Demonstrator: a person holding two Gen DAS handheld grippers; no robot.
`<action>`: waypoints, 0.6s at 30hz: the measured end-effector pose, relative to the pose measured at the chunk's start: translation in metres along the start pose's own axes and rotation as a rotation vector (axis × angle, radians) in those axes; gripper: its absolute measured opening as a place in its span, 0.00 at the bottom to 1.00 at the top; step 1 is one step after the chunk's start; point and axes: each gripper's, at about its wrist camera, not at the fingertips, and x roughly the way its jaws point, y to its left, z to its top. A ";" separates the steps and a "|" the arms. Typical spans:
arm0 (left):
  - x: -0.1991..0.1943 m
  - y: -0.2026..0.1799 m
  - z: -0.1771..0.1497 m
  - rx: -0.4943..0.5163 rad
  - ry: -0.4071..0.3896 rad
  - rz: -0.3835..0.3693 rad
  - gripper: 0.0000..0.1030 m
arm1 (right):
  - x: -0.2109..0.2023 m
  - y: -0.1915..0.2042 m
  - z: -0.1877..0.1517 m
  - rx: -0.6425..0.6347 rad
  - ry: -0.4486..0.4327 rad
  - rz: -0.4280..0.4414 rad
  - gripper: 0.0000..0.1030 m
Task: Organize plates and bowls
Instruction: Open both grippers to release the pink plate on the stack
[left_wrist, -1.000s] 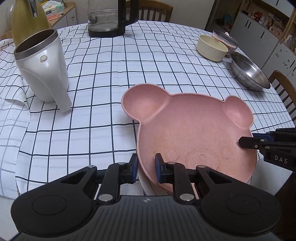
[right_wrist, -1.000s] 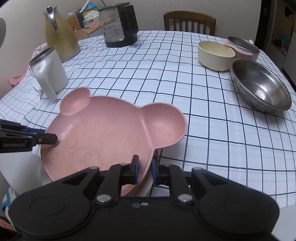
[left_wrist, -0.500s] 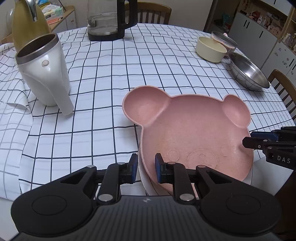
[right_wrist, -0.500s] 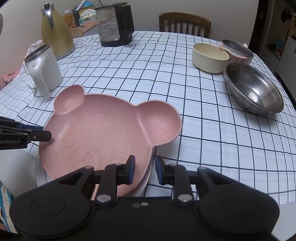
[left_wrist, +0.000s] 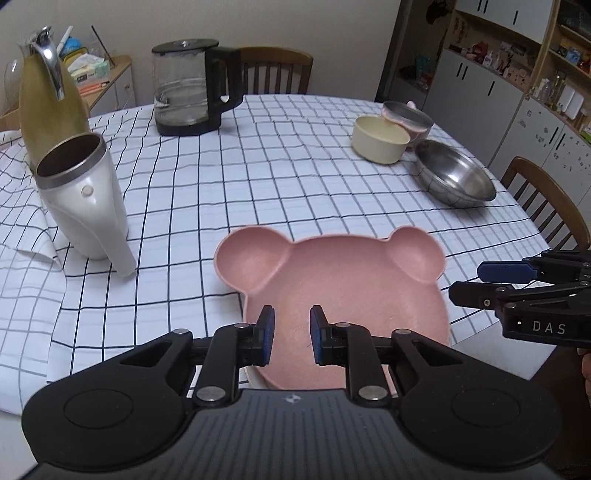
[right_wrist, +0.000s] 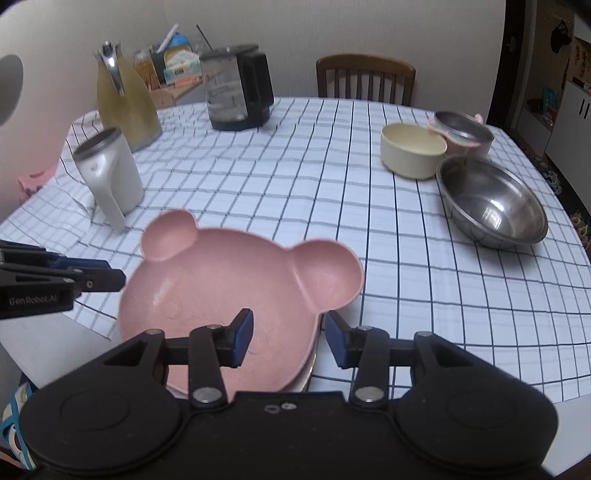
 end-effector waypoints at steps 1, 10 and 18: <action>-0.003 -0.002 0.001 0.002 -0.008 -0.007 0.19 | -0.004 0.001 0.001 0.001 -0.009 0.001 0.50; -0.026 -0.020 0.010 0.030 -0.111 -0.047 0.58 | -0.035 0.005 0.006 0.000 -0.085 0.003 0.68; -0.037 -0.038 0.016 0.058 -0.167 -0.057 0.73 | -0.060 -0.004 0.008 0.009 -0.152 -0.026 0.91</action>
